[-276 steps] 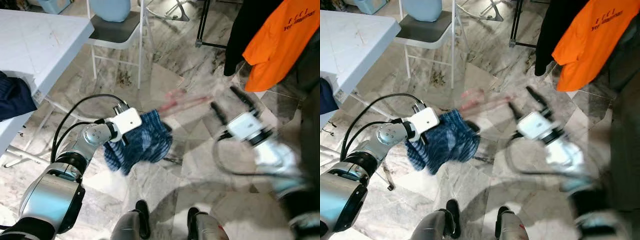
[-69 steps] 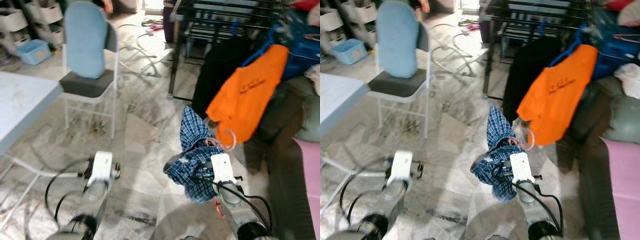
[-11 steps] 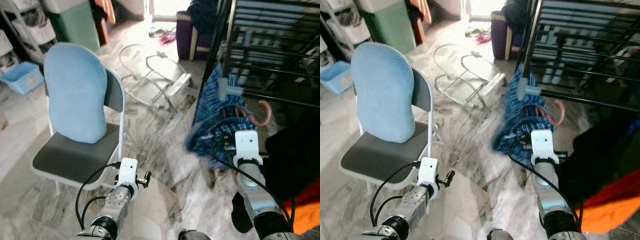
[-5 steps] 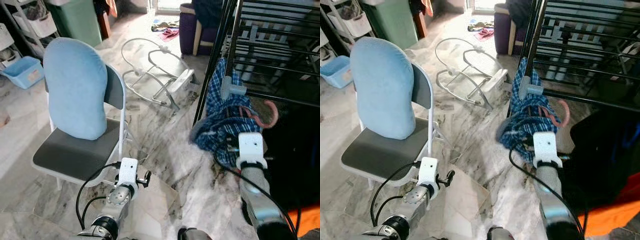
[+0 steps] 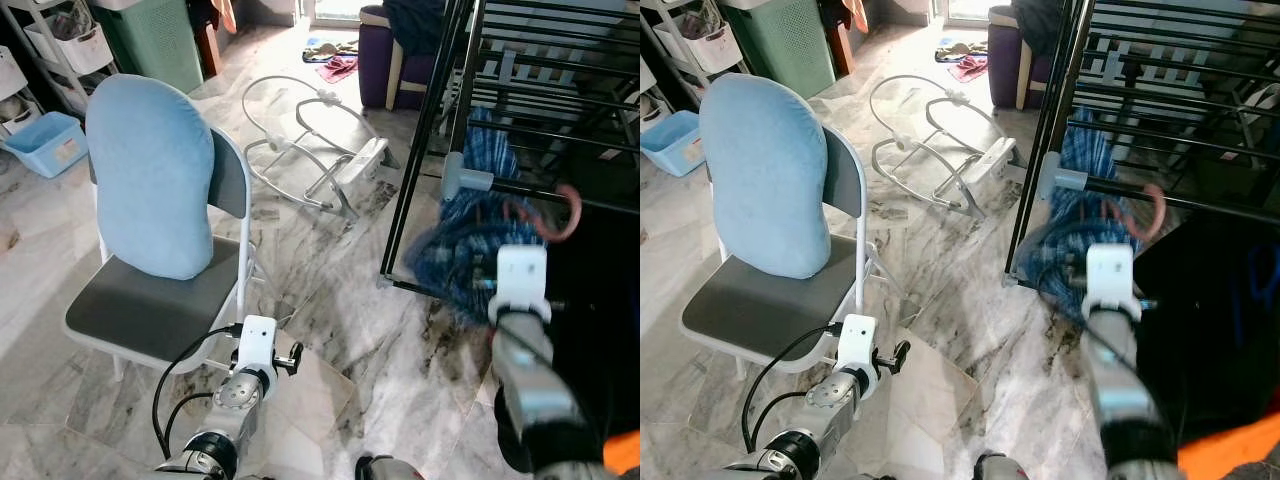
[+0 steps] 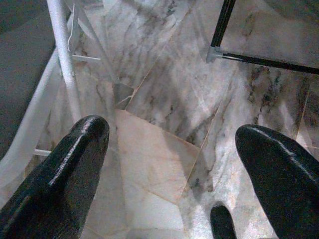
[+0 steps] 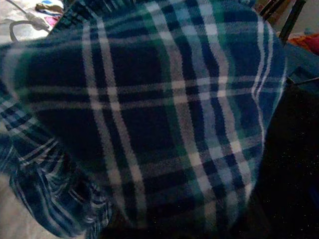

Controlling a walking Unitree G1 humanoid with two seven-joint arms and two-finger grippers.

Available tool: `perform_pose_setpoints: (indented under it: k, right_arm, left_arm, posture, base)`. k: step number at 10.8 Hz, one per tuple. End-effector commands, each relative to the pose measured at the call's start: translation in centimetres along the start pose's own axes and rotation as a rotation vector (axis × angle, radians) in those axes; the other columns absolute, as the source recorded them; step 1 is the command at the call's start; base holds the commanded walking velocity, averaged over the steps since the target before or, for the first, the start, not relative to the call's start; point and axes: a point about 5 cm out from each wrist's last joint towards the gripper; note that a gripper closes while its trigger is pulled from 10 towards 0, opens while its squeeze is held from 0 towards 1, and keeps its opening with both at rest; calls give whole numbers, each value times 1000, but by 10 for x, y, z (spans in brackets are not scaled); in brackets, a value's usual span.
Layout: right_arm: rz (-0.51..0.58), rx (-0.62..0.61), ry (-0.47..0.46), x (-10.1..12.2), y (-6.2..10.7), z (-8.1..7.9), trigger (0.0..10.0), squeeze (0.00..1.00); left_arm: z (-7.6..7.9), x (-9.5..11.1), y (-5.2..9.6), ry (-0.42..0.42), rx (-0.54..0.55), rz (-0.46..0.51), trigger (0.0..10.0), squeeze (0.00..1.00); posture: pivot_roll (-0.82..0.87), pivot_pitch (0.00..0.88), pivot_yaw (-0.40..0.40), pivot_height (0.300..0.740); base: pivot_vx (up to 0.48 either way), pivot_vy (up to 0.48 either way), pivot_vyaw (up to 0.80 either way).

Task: Hang hanger

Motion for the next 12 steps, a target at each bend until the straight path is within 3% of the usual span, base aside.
perform_pose_setpoints:
  k: [1,6,12]
  right_arm:
    - [-34,-1,-14,-2,-4,2,10000,0]
    - [-103,35,-50,13,-33,1,10000,0]
    - [-221,144,-59,9,-42,-9,10000,0]
  left_arm:
    - [0,-1,0,-8,-3,-14,10000,0]
    - [-6,-5,3,-1,18,-16,10000,0]
    - [-8,-8,4,-12,19,-37,10000,0]
  posture:
    - [-224,119,33,740]
    - [-191,126,22,740]
    - [-182,136,25,740]
  base:
    - [0,0,0]
    - [0,0,0]
    - [0,0,0]
Point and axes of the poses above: a point about 5 cm out from each wrist's last joint towards the gripper, its own y axis pointing back from the gripper into the wrist, its own x axis along the axis of the wrist's last joint, z = x × y, and after that the axes turned 11 degrees about y, right-handed
